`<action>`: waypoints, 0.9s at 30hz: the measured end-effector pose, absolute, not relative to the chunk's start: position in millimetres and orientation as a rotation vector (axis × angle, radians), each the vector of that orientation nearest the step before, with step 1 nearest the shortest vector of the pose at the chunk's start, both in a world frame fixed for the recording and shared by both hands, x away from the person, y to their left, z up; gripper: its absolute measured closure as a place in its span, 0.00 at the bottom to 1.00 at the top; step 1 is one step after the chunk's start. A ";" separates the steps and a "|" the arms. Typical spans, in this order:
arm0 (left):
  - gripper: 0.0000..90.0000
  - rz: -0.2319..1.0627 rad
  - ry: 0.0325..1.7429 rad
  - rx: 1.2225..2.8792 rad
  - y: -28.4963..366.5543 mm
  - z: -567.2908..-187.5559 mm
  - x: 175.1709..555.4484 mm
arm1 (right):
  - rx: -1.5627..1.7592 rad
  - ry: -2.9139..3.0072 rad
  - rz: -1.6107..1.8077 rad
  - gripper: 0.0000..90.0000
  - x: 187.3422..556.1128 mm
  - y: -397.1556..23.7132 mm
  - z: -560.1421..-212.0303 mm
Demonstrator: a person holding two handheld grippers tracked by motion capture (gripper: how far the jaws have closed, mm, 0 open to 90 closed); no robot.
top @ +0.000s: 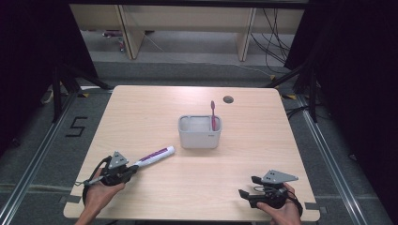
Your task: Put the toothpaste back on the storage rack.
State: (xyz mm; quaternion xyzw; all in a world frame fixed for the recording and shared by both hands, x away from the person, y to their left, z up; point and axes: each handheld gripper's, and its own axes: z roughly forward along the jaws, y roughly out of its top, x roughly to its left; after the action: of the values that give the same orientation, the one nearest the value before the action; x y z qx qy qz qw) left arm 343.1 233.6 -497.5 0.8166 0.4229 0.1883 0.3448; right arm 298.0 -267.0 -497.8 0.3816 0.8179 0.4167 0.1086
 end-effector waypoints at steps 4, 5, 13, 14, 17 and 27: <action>0.99 0.498 1.106 2.119 231.7 -496.7 351.0 | 1.167 2.407 1.223 0.28 296.4 -265.6 -497.4; 0.99 0.498 1.100 2.137 231.8 -496.2 353.3 | 1.140 2.404 1.233 0.28 296.9 -266.4 -497.3; 0.99 0.520 1.128 2.144 231.3 -496.2 363.0 | 1.121 2.409 1.223 0.28 297.7 -267.0 -496.9; 0.99 0.509 1.130 2.130 230.9 -496.3 363.9 | 1.121 2.409 1.224 0.28 297.8 -267.1 -496.9; 0.99 0.517 1.130 2.147 231.7 -494.9 367.2 | 1.120 2.405 1.219 0.28 297.8 -267.1 -496.9; 0.99 0.525 1.162 2.143 228.9 -493.4 379.2 | 1.123 2.409 1.229 0.28 297.9 -266.9 -496.7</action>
State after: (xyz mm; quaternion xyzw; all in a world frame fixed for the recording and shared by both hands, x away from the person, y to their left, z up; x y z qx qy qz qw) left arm 379.2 228.9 -493.4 0.8147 0.4416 0.1997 0.3183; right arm 297.9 -266.9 -496.7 0.3812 0.8180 0.4175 0.1065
